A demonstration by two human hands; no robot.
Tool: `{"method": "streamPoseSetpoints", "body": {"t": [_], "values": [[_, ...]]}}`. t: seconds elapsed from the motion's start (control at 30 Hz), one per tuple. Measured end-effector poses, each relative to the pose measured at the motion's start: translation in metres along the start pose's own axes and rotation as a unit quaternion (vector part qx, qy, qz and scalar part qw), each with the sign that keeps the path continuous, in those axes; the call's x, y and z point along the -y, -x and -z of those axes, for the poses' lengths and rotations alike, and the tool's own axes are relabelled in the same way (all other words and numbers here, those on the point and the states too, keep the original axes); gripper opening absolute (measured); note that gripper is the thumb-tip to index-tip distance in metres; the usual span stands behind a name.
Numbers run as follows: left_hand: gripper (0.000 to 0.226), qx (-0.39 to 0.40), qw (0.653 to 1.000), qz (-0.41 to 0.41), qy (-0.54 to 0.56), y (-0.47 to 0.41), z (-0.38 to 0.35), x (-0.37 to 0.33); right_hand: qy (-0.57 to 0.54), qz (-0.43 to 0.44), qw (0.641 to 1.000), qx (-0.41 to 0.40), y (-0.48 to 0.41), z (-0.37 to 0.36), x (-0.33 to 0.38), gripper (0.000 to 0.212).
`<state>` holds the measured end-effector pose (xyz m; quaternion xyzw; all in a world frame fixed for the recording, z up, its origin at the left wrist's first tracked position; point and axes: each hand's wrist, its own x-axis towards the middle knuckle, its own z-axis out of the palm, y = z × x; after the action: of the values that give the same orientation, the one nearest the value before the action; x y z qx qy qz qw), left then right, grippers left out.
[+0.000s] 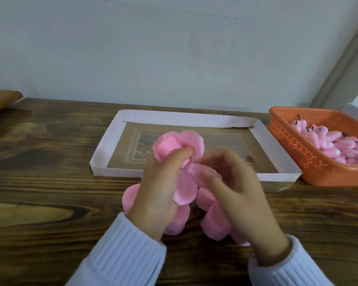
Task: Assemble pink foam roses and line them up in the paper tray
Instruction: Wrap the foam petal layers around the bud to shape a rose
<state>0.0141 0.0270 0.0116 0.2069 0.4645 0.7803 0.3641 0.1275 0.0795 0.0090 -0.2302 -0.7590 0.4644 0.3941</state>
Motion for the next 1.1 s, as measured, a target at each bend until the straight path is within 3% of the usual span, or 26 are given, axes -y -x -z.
{"method": "streamPoseSetpoints", "body": {"t": [0.1, 0.3, 0.4, 0.47, 0.53, 0.6, 0.87, 1.1], "values": [[0.010, -0.010, 0.999, -0.003, 0.045, -0.002, 0.000, -0.001, 0.163, 0.028, 0.986, -0.001, 0.002, -0.003, -0.005, 0.005], [0.007, -0.041, 0.999, -0.026, -0.007, 0.000, 0.000, 0.005, 0.200, 0.126, 0.968, -0.082, 0.009, -0.013, -0.002, 0.007], [0.005, -0.033, 0.999, -0.018, -0.021, 0.001, 0.000, 0.007, 0.219, 0.140, 0.959, -0.115, 0.009, -0.016, 0.000, 0.026], [0.008, -0.002, 0.999, -0.023, -0.032, 0.002, -0.001, 0.008, 0.214, 0.125, 0.959, -0.135, 0.008, -0.014, 0.000, 0.035], [0.034, 0.048, 0.997, -0.033, -0.045, 0.004, -0.003, 0.010, 0.191, 0.102, 0.964, -0.155, 0.007, -0.012, -0.002, 0.037], [0.043, 0.086, 0.994, -0.044, -0.052, 0.007, -0.004, 0.010, 0.160, 0.080, 0.967, -0.180, 0.005, -0.009, -0.004, 0.035], [0.031, 0.156, 0.983, -0.036, -0.093, 0.006, -0.001, 0.009, 0.082, 0.050, 0.975, -0.200, 0.001, 0.000, -0.006, 0.027], [0.019, 0.120, 0.988, -0.019, -0.097, 0.001, 0.001, 0.011, 0.027, 0.054, 0.984, -0.167, 0.002, -0.001, 0.000, 0.020]]}}
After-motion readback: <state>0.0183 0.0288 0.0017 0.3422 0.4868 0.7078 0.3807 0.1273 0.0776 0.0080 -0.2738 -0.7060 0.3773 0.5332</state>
